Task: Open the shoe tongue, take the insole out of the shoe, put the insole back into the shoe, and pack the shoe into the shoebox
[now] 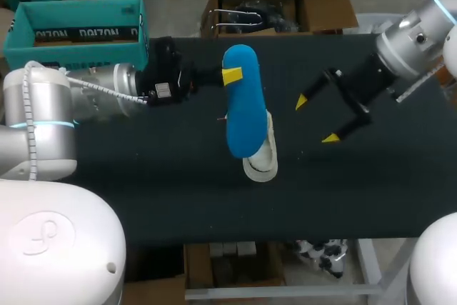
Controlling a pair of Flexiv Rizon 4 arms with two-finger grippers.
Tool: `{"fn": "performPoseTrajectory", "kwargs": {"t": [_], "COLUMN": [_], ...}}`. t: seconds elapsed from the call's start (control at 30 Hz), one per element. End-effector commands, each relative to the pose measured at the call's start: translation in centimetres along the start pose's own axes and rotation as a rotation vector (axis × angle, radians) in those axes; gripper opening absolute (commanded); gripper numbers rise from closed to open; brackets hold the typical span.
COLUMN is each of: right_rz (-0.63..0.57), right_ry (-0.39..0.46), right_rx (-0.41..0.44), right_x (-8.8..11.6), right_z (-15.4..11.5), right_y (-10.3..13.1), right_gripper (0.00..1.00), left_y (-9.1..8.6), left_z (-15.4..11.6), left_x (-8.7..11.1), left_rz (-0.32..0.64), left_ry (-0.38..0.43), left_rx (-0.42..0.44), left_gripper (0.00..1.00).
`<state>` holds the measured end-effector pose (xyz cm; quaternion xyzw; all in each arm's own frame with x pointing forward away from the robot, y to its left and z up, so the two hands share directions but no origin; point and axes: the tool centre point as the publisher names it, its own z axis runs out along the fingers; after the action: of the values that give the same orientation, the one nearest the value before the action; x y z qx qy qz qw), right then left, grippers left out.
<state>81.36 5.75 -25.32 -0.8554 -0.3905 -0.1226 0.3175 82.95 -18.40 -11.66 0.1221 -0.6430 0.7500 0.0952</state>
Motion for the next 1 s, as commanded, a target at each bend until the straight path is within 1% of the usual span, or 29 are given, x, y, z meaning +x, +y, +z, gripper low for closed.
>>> {"fn": "performPoseTrajectory", "kwargs": {"t": [0.03, 0.07, 0.1, 0.67, 0.7, 0.73, 0.77, 0.8, 0.83, 0.87, 0.9, 1.0], "right_rz": [0.257, 0.314, 0.358, 0.358, 0.379, 0.391, 0.404, 0.428, 0.455, 0.488, 0.507, 0.555], "right_ry": [0.115, 0.148, 0.144, 0.144, 0.163, 0.143, 0.149, 0.156, 0.146, 0.159, 0.163, 0.199], "right_rx": [0.075, 0.099, 0.098, 0.098, 0.165, 0.157, 0.165, 0.212, 0.245, 0.284, 0.284, 0.348], "right_x": [0.2, 0.0, -0.2, -0.2, 0.7, 1.5, 2.1, 2.6, 2.9, 3.0, 3.0, 2.8], "right_z": [-0.2, -0.1, 0.1, 0.1, -0.1, -0.3, -0.4, -0.4, -0.2, 0.0, 0.2, 0.9], "right_y": [-0.6, -1.0, -1.7, -1.7, -1.2, -0.8, -0.7, -0.6, -0.5, -0.4, -0.4, -0.7], "right_gripper": [1.00, 1.00, 1.00, 1.00, 1.00, 1.00, 1.00, 1.00, 1.00, 1.00, 1.00, 1.00], "left_y": [0.1, 0.1, 0.1, 0.1, 0.1, 0.1, 0.1, 0.1, 0.1, 0.1, 0.1, 0.1], "left_z": [0.1, 0.1, 0.1, 0.1, 0.1, 0.1, 0.1, 0.1, 0.1, 0.1, 0.1, 0.1], "left_x": [0.0, 0.0, 0.0, 0.0, 0.0, 0.0, 0.0, 0.0, 0.0, 0.0, 0.0, 0.0], "left_rz": [0.001, 0.001, 0.001, 0.001, 0.001, 0.001, 0.001, 0.001, 0.001, 0.001, 0.001, 0.001], "left_ry": [-0.003, -0.003, -0.003, -0.003, -0.003, -0.003, -0.003, -0.003, -0.003, -0.003, -0.003, -0.003], "left_rx": [0.004, 0.004, 0.004, 0.004, 0.004, 0.004, 0.004, 0.004, 0.004, 0.004, 0.004, 0.004], "left_gripper": [0.00, 0.00, 0.00, 0.00, 0.00, 0.00, 0.00, 0.00, 0.00, 0.00, 0.00, 0.00]}}
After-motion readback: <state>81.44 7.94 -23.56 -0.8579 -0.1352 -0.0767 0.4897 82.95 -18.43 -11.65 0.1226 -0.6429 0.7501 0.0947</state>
